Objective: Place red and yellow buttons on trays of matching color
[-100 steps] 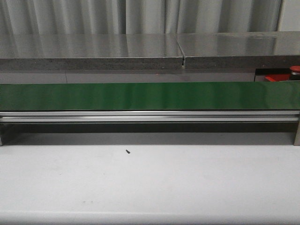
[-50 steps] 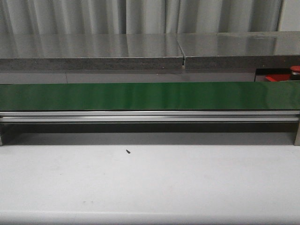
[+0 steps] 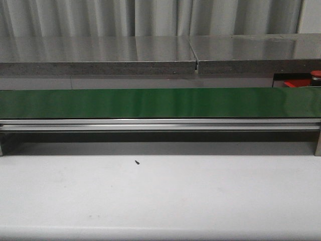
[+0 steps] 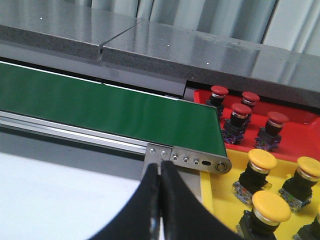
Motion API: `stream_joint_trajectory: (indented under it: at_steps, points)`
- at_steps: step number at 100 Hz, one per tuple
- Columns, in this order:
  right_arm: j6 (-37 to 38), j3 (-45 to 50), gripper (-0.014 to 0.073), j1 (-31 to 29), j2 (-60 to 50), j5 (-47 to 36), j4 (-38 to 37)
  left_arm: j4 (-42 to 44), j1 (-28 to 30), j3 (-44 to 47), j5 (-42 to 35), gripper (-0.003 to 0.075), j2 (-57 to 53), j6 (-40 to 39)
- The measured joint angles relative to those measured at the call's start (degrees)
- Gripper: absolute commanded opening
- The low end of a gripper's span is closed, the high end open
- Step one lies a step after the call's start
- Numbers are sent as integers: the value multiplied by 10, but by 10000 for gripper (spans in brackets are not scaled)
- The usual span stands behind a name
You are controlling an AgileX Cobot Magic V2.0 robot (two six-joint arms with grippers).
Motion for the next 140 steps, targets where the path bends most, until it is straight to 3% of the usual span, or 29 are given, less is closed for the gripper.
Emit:
stream_joint_trajectory:
  at_steps: [17, 31, 42, 55, 66, 105, 140]
  points:
    - [0, 0, -90, 0, 0, 0, 0, 0, 0, 0, -4, -19, 0, 0]
    - [0, 0, -90, 0, 0, 0, -1, 18, 0, 13, -66, -19, 0, 0]
    - [0, 0, -90, 0, 0, 0, -1, 132, 0, 39, -98, -19, -10, -61]
    - [0, 0, -90, 0, 0, 0, -1, 299, 0, 81, -118, -19, -32, -214]
    - [0, 0, -90, 0, 0, 0, -1, 366, 0, 114, -120, -19, -65, -278]
    - [0, 0, -90, 0, 0, 0, -1, 416, 49, 191, -107, -19, -228, -323]
    - [0, 0, -90, 0, 0, 0, -1, 452, 50, 191, -86, -19, -232, -353]
